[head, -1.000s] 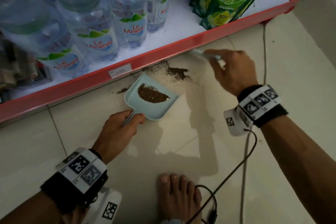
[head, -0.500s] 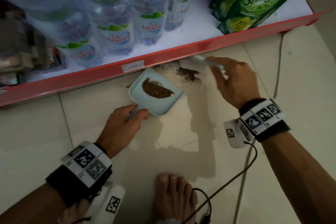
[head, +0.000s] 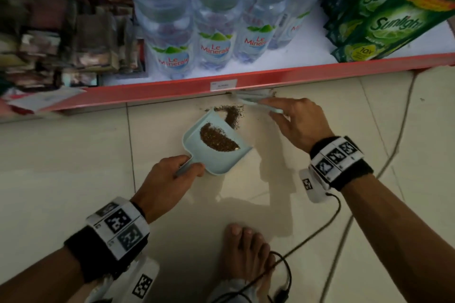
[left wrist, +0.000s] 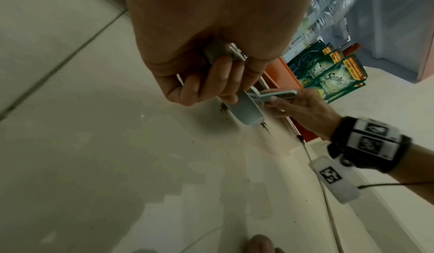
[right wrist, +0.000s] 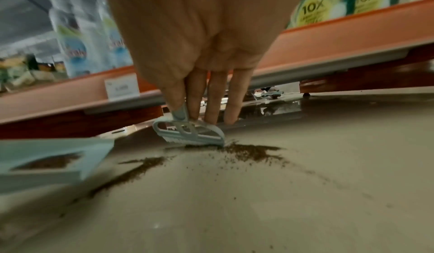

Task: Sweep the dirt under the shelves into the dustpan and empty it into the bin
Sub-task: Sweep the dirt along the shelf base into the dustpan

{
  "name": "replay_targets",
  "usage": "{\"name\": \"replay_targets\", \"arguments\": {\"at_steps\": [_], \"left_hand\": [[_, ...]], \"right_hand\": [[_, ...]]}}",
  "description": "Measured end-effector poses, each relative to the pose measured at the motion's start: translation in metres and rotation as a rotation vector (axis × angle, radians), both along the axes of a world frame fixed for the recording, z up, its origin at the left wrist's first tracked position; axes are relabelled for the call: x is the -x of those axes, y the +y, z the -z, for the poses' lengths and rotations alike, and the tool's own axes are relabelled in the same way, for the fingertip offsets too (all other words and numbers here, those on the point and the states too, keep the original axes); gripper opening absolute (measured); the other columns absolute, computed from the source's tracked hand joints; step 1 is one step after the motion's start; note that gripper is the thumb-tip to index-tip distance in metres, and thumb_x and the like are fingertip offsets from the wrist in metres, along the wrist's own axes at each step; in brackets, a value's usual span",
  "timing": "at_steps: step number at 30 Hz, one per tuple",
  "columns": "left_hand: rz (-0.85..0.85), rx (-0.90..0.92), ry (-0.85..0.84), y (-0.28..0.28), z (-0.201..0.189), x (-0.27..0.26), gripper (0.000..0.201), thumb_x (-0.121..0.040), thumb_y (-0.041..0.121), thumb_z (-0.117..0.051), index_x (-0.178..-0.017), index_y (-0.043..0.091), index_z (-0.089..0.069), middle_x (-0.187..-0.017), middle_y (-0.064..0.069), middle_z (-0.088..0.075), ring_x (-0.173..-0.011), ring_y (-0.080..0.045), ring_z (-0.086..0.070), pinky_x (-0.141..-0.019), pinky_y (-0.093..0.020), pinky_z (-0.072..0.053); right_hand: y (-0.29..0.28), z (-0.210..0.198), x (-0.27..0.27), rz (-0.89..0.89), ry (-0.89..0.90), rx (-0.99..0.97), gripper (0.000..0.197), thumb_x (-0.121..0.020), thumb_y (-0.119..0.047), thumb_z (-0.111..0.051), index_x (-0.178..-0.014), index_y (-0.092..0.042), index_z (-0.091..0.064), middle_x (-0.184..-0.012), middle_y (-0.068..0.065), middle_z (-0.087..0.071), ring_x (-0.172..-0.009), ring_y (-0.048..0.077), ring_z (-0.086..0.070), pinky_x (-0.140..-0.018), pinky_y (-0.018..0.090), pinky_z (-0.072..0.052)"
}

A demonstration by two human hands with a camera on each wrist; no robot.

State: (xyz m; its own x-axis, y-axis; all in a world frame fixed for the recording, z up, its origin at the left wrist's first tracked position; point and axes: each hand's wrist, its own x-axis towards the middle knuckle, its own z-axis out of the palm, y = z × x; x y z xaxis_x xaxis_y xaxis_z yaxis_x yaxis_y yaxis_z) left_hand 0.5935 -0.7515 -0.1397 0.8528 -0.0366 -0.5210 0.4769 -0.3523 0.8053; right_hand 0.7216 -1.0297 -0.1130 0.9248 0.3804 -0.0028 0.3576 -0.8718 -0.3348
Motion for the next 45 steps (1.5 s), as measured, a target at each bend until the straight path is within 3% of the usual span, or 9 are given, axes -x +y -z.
{"name": "replay_targets", "arguments": {"at_steps": [5, 10, 15, 21, 31, 36, 39, 42, 45], "left_hand": [[-0.103, 0.056, 0.044, 0.014, 0.005, 0.001, 0.028, -0.096, 0.027, -0.061, -0.084, 0.002, -0.067, -0.044, 0.012, -0.044, -0.042, -0.002, -0.038, -0.049, -0.023, -0.032], [-0.106, 0.066, 0.025, 0.018, 0.004, 0.002, 0.024, -0.092, 0.032, -0.064, -0.072, 0.021, -0.070, -0.045, 0.013, -0.047, -0.042, 0.000, -0.042, -0.044, -0.013, -0.036], [-0.103, 0.045, -0.005, 0.024, 0.007, 0.004, 0.025, -0.092, 0.034, -0.062, -0.076, 0.018, -0.070, -0.045, 0.013, -0.048, -0.043, -0.001, -0.043, -0.047, -0.015, -0.035], [-0.072, 0.048, -0.003, 0.032, 0.013, 0.014, 0.026, -0.092, 0.035, -0.063, -0.072, 0.019, -0.069, -0.046, 0.011, -0.046, -0.043, -0.003, -0.041, -0.045, -0.015, -0.035], [-0.071, 0.121, 0.008, 0.031, 0.009, 0.008, 0.044, -0.070, 0.055, -0.059, -0.078, 0.012, -0.069, -0.048, 0.011, -0.044, -0.046, -0.007, -0.040, -0.053, -0.026, -0.033], [-0.070, 0.118, -0.020, 0.034, 0.008, 0.011, 0.050, -0.069, 0.058, -0.057, -0.079, 0.011, -0.068, -0.048, 0.010, -0.044, -0.047, -0.008, -0.040, -0.053, -0.027, -0.034], [-0.079, 0.121, -0.030, 0.039, 0.008, 0.014, 0.052, -0.068, 0.060, -0.056, -0.079, 0.010, -0.068, -0.048, 0.010, -0.044, -0.047, -0.008, -0.040, -0.052, -0.027, -0.034], [-0.099, 0.134, -0.021, 0.040, 0.009, 0.015, 0.051, -0.067, 0.060, -0.056, -0.078, 0.012, -0.068, -0.049, 0.010, -0.044, -0.048, -0.009, -0.040, -0.053, -0.027, -0.034], [-0.084, 0.137, -0.025, 0.038, 0.007, 0.014, 0.050, -0.066, 0.060, -0.056, -0.078, 0.013, -0.068, -0.048, 0.011, -0.044, -0.047, -0.008, -0.040, -0.053, -0.026, -0.034]], "right_hand": [[-0.022, -0.010, 0.001, 0.265, -0.187, 0.130, 0.030, -0.094, -0.030, -0.052, -0.122, -0.035, -0.062, -0.100, 0.010, -0.075, -0.078, 0.038, -0.067, -0.063, 0.038, -0.050], [-0.010, 0.010, -0.028, 0.565, -0.015, 0.281, 0.023, -0.096, -0.026, -0.051, -0.111, -0.020, -0.067, -0.097, 0.026, -0.065, -0.089, 0.046, -0.061, -0.070, 0.043, -0.043], [0.031, 0.015, -0.027, 0.261, 0.064, 0.158, 0.027, -0.093, -0.021, -0.053, -0.113, -0.023, -0.070, -0.102, 0.021, -0.071, -0.092, 0.046, -0.062, -0.076, 0.046, -0.053], [0.031, -0.007, 0.007, -0.190, 0.094, 0.064, 0.031, -0.099, -0.022, -0.056, -0.128, -0.026, -0.066, -0.131, 0.001, -0.065, -0.107, 0.029, -0.067, -0.088, 0.042, -0.055], [0.025, -0.010, 0.004, 0.243, -0.110, 0.192, 0.035, -0.094, -0.022, -0.054, -0.126, -0.032, -0.063, -0.119, 0.007, -0.071, -0.097, 0.039, -0.066, -0.077, 0.043, -0.052], [0.030, -0.011, 0.010, 0.028, 0.053, 0.106, 0.030, -0.099, -0.024, -0.053, -0.125, -0.027, -0.067, -0.116, 0.008, -0.072, -0.093, 0.035, -0.069, -0.080, 0.042, -0.055], [0.028, -0.022, 0.014, 0.023, -0.105, 0.098, 0.027, -0.098, -0.028, -0.054, -0.121, -0.033, -0.067, -0.103, 0.006, -0.076, -0.082, 0.036, -0.069, -0.068, 0.040, -0.054], [0.039, -0.020, 0.011, 0.074, -0.167, 0.102, 0.032, -0.096, -0.022, -0.055, -0.125, -0.032, -0.065, -0.112, 0.006, -0.073, -0.091, 0.037, -0.067, -0.071, 0.042, -0.053], [0.043, -0.014, 0.007, 0.039, 0.002, 0.176, 0.033, -0.099, -0.020, -0.052, -0.128, -0.029, -0.065, -0.126, 0.004, -0.068, -0.103, 0.036, -0.066, -0.084, 0.045, -0.054]]}}
